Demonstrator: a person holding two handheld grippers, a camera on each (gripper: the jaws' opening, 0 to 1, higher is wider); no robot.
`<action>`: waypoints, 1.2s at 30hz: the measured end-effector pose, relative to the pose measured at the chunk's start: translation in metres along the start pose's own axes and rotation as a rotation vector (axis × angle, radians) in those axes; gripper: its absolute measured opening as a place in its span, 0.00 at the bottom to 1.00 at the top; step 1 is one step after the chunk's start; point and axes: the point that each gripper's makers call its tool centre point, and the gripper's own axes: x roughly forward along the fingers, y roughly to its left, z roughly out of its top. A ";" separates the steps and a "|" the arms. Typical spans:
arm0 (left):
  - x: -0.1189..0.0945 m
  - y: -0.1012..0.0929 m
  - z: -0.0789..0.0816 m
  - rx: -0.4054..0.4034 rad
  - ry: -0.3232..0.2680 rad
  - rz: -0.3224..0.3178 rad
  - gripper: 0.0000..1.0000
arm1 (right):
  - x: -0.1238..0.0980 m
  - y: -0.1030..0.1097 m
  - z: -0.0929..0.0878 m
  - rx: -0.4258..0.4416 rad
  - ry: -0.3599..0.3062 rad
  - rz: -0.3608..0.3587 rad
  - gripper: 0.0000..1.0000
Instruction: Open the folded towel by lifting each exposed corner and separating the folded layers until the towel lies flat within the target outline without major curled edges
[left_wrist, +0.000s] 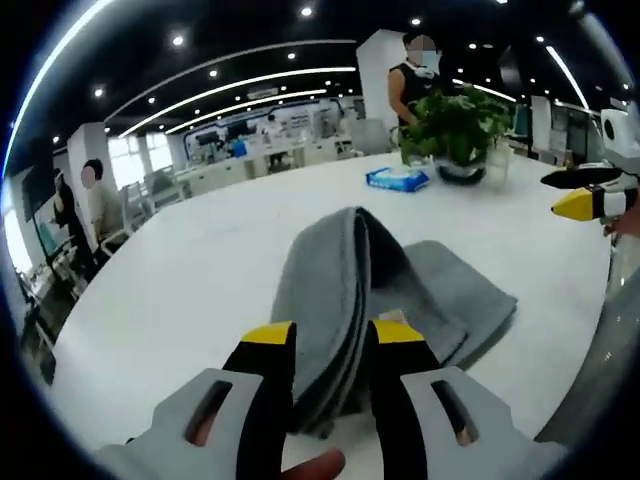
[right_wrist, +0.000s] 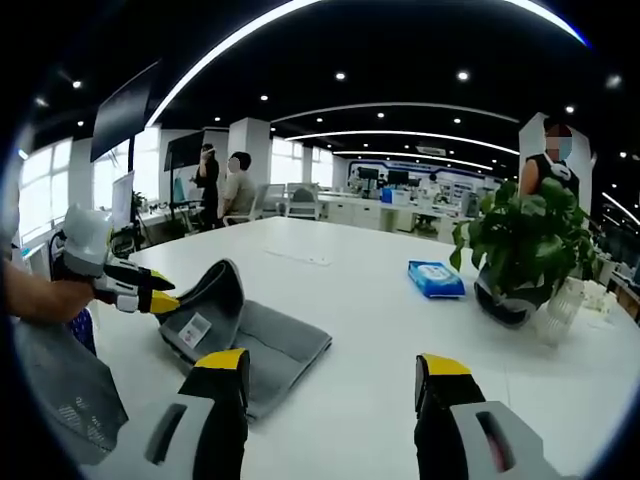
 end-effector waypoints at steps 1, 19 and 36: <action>0.000 0.000 0.000 -0.007 0.001 0.001 0.28 | 0.000 0.000 0.000 0.000 -0.001 0.000 0.67; -0.004 0.023 -0.007 -0.024 0.024 0.085 0.24 | -0.001 -0.001 0.000 -0.007 0.002 -0.005 0.66; -0.015 0.071 -0.020 -0.126 0.041 0.283 0.18 | -0.001 -0.003 -0.001 -0.001 0.004 -0.007 0.65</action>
